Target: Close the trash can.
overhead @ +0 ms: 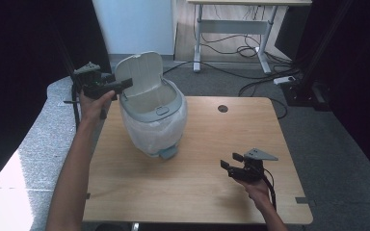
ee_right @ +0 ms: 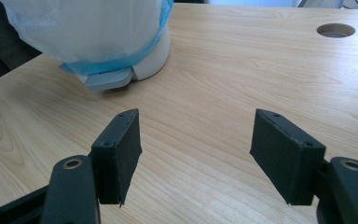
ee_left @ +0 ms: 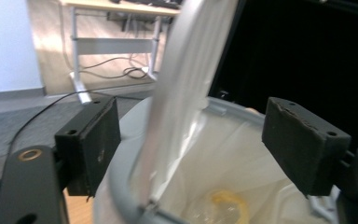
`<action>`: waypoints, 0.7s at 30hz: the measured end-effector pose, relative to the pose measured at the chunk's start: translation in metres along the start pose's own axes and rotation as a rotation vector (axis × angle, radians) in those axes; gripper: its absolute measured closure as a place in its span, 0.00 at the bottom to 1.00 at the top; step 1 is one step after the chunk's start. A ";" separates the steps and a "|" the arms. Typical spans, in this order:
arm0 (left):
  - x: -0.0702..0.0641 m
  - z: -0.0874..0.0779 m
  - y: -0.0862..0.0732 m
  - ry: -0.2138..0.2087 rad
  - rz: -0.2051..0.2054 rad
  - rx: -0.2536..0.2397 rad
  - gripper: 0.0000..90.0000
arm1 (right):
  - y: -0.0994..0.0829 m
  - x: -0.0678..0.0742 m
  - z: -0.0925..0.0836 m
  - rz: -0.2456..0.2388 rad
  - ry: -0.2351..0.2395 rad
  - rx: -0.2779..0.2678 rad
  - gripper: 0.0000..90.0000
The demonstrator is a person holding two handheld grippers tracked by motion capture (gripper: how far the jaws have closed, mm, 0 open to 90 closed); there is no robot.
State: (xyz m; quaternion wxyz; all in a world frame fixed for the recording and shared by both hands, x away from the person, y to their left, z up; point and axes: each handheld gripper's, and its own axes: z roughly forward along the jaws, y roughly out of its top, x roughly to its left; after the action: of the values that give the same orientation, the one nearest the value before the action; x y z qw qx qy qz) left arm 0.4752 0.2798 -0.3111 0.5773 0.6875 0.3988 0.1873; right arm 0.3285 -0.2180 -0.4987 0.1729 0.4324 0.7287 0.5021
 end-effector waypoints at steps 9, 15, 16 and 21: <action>-0.026 -0.004 -0.006 -0.057 0.022 0.022 0.21 | -0.001 0.002 0.000 -0.007 0.004 0.006 0.36; -0.038 -0.006 -0.022 -0.098 -0.009 0.036 0.20 | -0.002 0.006 0.003 -0.015 0.008 0.021 0.36; -0.039 -0.006 -0.024 -0.102 -0.013 0.036 0.20 | -0.003 0.006 0.003 -0.014 0.008 0.022 0.36; -0.043 0.000 -0.033 -0.100 -0.013 0.042 0.18 | -0.003 0.008 0.003 -0.014 0.007 0.028 0.36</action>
State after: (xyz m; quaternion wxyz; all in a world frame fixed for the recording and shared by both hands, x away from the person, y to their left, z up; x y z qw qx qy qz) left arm 0.4377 0.2477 -0.3334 0.5830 0.7053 0.3781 0.1405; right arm 0.3251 -0.2103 -0.5015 0.1679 0.4280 0.7392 0.4921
